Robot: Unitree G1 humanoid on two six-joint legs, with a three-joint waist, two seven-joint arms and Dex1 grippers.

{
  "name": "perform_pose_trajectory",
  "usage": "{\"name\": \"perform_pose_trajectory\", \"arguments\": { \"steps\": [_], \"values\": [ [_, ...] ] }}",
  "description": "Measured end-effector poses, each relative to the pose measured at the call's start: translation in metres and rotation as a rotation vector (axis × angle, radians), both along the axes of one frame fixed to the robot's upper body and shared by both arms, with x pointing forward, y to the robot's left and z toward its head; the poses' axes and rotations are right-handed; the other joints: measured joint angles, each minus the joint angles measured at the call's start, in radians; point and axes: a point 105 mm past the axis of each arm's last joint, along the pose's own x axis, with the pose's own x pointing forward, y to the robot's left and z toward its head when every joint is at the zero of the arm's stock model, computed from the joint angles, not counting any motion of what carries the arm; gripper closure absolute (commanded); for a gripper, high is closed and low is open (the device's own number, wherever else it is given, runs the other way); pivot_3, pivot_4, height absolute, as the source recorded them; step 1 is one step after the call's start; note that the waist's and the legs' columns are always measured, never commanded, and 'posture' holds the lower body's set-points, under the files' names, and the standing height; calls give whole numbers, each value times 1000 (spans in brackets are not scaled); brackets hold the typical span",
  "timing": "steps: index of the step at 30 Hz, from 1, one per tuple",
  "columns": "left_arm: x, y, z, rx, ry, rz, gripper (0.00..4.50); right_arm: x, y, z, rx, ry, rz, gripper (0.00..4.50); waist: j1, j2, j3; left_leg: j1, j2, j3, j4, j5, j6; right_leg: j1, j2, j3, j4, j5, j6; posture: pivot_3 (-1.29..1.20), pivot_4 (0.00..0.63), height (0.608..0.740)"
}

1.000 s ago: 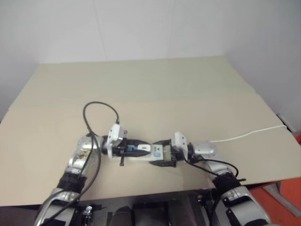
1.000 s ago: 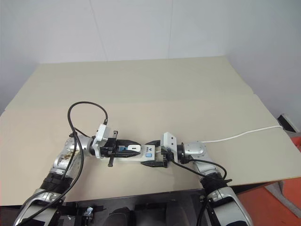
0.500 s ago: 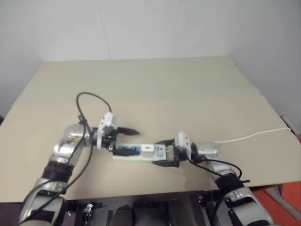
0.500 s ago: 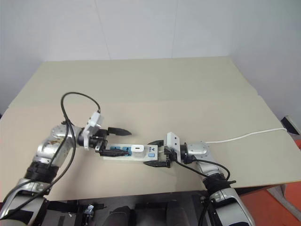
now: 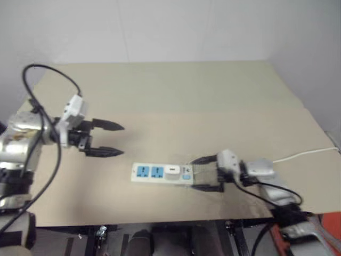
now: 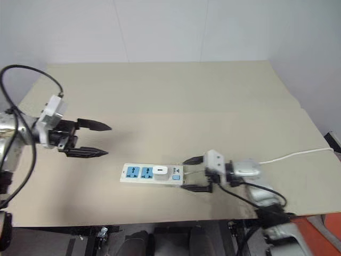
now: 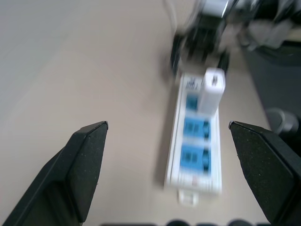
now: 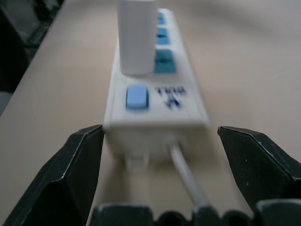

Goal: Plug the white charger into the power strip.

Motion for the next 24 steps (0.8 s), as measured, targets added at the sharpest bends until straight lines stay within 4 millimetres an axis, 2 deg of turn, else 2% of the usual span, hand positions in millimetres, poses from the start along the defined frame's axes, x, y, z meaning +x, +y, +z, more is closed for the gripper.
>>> {"name": "perform_pose_trajectory", "arguments": {
  "steps": [4,11,15,24],
  "values": [
    [-14,29,2,62,10,79,0,-10,-35,34,0,-53,-85,59,1,0,1,0,1,1,0,-1,2,1,0,-1,-5,0,0,0,150,740],
    [-37,55,-2,131,36,156,0,-17,-77,61,-60,-78,-201,59,13,0,2,2,1,10,0,-1,2,3,0,-1,-7,0,0,0,150,740],
    [-44,55,-4,137,38,158,0,-18,-83,63,-67,-76,-213,59,15,-1,2,2,1,12,0,-1,2,3,0,0,-7,0,0,0,150,740],
    [-47,50,-1,147,26,154,0,-20,-82,61,-62,-58,-213,59,15,-1,2,2,2,13,0,-1,2,2,0,1,-7,0,0,0,150,740]
  ]
}}
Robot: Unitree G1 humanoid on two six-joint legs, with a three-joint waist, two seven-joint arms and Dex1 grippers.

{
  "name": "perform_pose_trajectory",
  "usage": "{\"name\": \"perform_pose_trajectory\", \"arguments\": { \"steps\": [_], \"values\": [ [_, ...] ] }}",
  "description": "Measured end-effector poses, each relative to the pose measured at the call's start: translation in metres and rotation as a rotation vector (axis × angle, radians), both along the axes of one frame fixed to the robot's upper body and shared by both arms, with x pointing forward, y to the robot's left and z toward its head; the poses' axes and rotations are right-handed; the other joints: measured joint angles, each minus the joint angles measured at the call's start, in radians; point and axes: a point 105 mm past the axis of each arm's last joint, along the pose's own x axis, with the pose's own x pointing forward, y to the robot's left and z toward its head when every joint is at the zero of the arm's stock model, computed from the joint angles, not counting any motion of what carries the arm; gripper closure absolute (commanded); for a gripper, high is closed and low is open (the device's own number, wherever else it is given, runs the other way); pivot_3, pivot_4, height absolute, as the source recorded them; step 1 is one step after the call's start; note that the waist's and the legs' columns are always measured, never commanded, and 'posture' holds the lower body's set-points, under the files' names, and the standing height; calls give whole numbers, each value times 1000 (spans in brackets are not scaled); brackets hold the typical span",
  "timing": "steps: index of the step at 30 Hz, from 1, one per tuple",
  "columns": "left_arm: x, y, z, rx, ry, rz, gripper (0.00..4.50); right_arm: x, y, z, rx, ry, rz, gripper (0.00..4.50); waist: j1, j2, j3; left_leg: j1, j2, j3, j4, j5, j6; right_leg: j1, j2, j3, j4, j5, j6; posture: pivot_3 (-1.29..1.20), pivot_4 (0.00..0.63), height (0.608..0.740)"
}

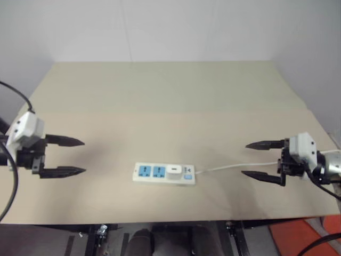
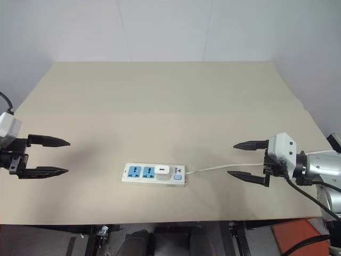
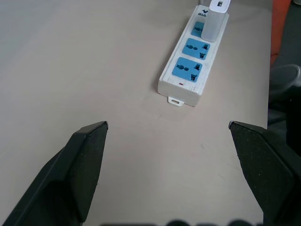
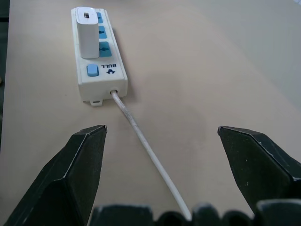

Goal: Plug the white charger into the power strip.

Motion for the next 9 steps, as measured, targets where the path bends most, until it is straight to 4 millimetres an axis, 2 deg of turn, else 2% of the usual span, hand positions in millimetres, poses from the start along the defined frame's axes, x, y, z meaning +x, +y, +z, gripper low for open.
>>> {"name": "perform_pose_trajectory", "arguments": {
  "steps": [9],
  "values": [
    [-1,-2,0,-20,16,-1,0,-5,3,-5,-7,16,5,59,0,0,0,1,0,1,0,0,0,0,0,1,1,0,0,0,150,740]
  ]
}}
